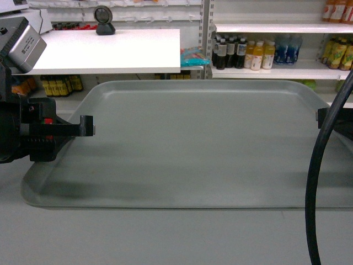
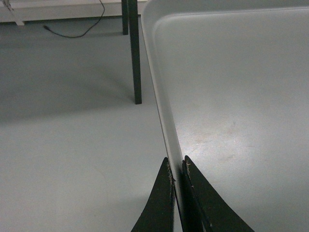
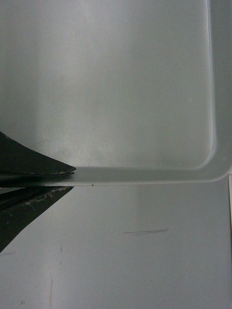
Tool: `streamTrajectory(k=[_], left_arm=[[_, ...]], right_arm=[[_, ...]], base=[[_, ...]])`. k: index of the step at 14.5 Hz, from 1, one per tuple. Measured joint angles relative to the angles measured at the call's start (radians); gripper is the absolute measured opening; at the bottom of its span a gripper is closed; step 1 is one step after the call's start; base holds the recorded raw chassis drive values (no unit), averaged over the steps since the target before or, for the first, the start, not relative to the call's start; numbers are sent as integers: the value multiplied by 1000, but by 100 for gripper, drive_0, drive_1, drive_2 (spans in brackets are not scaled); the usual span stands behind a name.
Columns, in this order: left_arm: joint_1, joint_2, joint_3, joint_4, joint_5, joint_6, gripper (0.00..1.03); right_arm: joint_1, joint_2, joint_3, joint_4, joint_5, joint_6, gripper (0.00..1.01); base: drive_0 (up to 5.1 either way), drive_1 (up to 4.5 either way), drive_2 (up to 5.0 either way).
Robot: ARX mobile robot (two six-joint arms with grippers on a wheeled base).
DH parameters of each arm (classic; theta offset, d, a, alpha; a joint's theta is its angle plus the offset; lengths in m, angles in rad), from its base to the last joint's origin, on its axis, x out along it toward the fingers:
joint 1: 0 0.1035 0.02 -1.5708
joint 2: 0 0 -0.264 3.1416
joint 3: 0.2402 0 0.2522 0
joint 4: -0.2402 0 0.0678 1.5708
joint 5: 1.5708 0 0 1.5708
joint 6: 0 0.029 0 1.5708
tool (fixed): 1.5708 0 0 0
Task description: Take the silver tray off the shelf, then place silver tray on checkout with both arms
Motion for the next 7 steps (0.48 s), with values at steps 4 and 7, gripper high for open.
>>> streamTrajectory(k=[4,7], left_arm=[[-1,0,0,1,0,0,3],[-1,0,0,3,0,0,3]], right_arm=[[-1,0,0,-1,0,0,3],[0,0,0,3,-1,0,3]], base=[[-494,251,251],[-506,239,239]])
